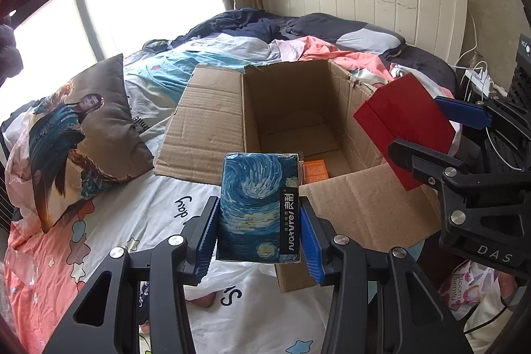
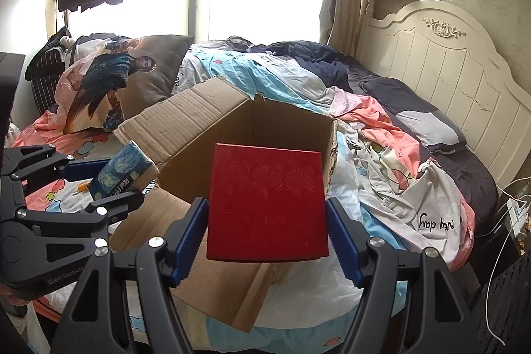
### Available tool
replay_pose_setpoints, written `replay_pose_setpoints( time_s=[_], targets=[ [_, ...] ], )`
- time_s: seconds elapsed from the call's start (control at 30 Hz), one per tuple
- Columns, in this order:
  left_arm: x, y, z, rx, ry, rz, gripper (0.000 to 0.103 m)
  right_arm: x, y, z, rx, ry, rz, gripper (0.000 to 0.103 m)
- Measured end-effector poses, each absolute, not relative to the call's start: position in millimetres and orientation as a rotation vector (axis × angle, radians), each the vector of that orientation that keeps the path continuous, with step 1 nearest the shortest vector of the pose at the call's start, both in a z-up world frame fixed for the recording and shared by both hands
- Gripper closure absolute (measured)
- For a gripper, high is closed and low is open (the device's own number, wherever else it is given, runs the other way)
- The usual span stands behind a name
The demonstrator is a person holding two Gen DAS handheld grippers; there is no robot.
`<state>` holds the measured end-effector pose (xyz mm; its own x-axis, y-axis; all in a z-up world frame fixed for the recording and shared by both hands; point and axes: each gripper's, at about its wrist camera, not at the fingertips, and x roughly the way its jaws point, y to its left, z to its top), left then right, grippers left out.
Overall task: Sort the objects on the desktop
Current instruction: 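Carry the red box and tissue pack with both grippers to the cardboard box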
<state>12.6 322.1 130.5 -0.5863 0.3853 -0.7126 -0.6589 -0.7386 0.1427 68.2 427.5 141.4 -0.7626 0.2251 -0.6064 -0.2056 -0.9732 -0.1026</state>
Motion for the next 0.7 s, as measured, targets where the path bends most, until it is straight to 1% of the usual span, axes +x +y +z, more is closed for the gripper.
replay_pose_setpoints(
  time_s=[0.57, 0.7],
  targets=[
    [1, 350, 138, -0.863, 0.529, 2.267, 0.057, 53, 445, 133, -0.981, -0.023, 2.724, 0.036],
    [-2, 356, 138, -0.868, 0.529, 2.256, 0.057, 51, 452, 130, -0.979, 0.006, 2.721, 0.036]
  ],
)
